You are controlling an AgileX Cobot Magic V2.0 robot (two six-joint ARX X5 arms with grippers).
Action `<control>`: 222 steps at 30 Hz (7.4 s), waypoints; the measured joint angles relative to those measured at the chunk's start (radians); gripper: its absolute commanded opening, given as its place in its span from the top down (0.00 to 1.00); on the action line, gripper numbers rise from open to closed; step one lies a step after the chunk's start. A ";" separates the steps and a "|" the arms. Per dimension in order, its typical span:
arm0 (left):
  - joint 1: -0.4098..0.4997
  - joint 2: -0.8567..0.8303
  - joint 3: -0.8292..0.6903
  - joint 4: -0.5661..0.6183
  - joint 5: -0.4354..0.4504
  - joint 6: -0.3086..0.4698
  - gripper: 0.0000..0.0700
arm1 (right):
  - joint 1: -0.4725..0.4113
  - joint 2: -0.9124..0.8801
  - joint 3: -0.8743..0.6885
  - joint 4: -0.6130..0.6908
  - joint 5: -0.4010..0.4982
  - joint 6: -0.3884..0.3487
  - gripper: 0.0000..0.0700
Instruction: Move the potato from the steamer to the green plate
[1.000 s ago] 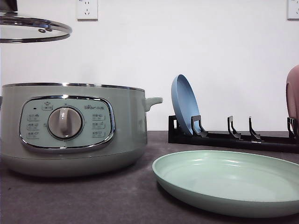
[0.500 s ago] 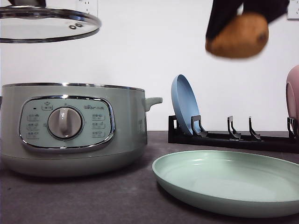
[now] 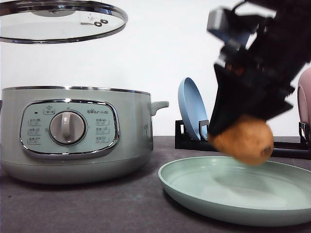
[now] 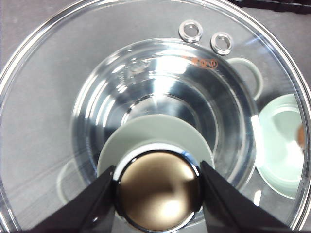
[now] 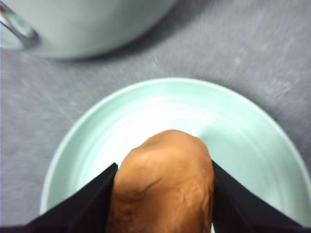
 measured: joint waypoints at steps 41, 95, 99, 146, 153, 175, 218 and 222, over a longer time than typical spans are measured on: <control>-0.039 0.004 -0.073 0.045 0.000 0.000 1.00 | -0.049 -0.147 0.167 -0.078 0.054 0.050 0.05; -0.086 0.207 -0.123 0.122 -0.026 0.004 1.00 | -0.049 -0.366 0.221 -0.176 0.101 0.050 0.05; -0.086 0.207 -0.124 0.124 -0.028 0.005 1.00 | -0.049 -0.366 0.221 -0.176 0.101 0.050 0.05; -0.125 0.182 -0.077 0.114 -0.099 0.007 0.15 | -0.049 -0.366 0.221 -0.180 0.101 0.050 0.05; -0.125 0.046 -0.027 0.106 -0.098 0.003 0.15 | -0.049 -0.366 0.221 -0.185 0.091 0.050 0.05; -0.125 -0.187 -0.026 0.000 0.128 -0.003 0.29 | -0.049 -0.366 0.221 -0.428 -0.159 0.078 0.05; -0.113 -0.216 -0.027 0.008 0.130 0.016 1.00 | -0.049 -0.366 0.221 -0.436 -0.160 0.083 1.00; -0.042 -0.316 -0.045 0.196 0.129 0.059 1.00 | -0.049 -0.366 0.221 -0.436 -0.159 0.083 1.00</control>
